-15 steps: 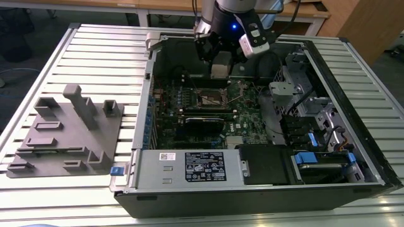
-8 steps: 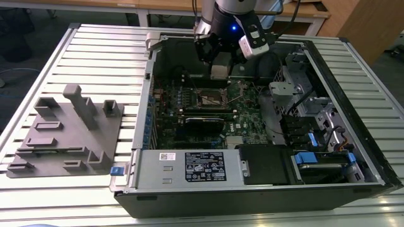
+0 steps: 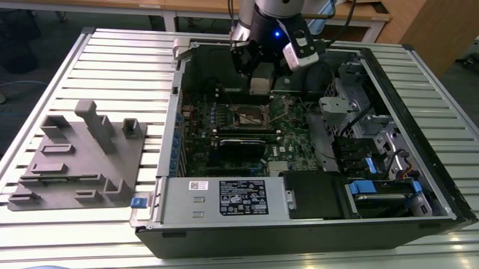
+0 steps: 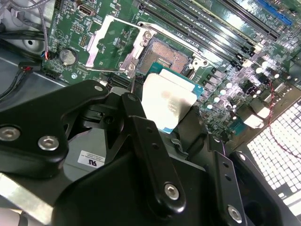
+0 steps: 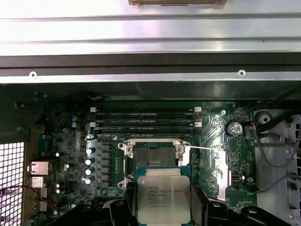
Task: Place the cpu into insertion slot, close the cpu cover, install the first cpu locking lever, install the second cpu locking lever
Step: 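Place the cpu into insertion slot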
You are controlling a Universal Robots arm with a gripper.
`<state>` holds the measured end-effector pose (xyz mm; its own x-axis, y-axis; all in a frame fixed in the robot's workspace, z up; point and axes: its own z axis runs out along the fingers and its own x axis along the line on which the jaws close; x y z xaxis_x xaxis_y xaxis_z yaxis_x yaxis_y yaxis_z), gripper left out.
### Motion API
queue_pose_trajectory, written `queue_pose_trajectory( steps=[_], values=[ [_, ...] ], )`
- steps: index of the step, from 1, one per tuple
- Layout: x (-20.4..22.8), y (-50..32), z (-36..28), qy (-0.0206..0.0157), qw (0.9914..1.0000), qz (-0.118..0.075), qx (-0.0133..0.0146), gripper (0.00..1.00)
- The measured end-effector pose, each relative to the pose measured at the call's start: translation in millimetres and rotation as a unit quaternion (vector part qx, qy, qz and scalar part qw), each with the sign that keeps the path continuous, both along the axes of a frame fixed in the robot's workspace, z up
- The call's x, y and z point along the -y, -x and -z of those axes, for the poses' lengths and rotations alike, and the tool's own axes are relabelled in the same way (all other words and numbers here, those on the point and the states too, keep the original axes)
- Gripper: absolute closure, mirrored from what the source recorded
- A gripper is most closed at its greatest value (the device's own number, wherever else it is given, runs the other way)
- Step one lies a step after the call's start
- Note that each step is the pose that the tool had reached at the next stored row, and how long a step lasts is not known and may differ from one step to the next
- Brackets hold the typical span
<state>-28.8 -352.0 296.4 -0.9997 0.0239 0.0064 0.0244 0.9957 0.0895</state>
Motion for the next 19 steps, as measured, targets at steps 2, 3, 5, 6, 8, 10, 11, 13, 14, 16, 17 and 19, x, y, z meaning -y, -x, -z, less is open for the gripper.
queue_pose_trajectory(
  steps=[2,3,5,6,8,10,11,13,14,16,17,19],
  values=[
    [0.0,0.0,0.4,-0.0001,1.0,0.0,0.0,0.46],
    [0.0,0.0,0.4,-0.0001,1.0,0.0,0.0,0.46],
    [0.0,0.0,0.7,-0.0001,1.0,0.0,0.0,0.46],
    [0.0,0.0,1.0,-0.0002,1.0,0.0,0.0001,0.46],
    [0.0,0.0,1.5,-0.0002,1.0,0.0,0.0,0.46],
    [0.0,0.0,2.3,-0.0001,1.0,0.0,0.0,0.46],
    [0.0,0.0,2.6,-0.0001,1.0,0.0,0.0001,0.46],
    [0.0,0.0,3.6,-0.0002,1.0,0.0,0.0001,0.46],
    [0.0,0.0,4.0,-0.0001,1.0,0.0,0.0,0.46],
    [0.0,0.0,4.4,0.0,1.0,0.0,0.0,0.46],
    [0.0,0.0,4.6,-0.0001,1.0,0.0,0.0,0.46],
    [0.0,0.0,4.8,-0.0001,1.0,0.0,0.0,0.46]
  ],
)
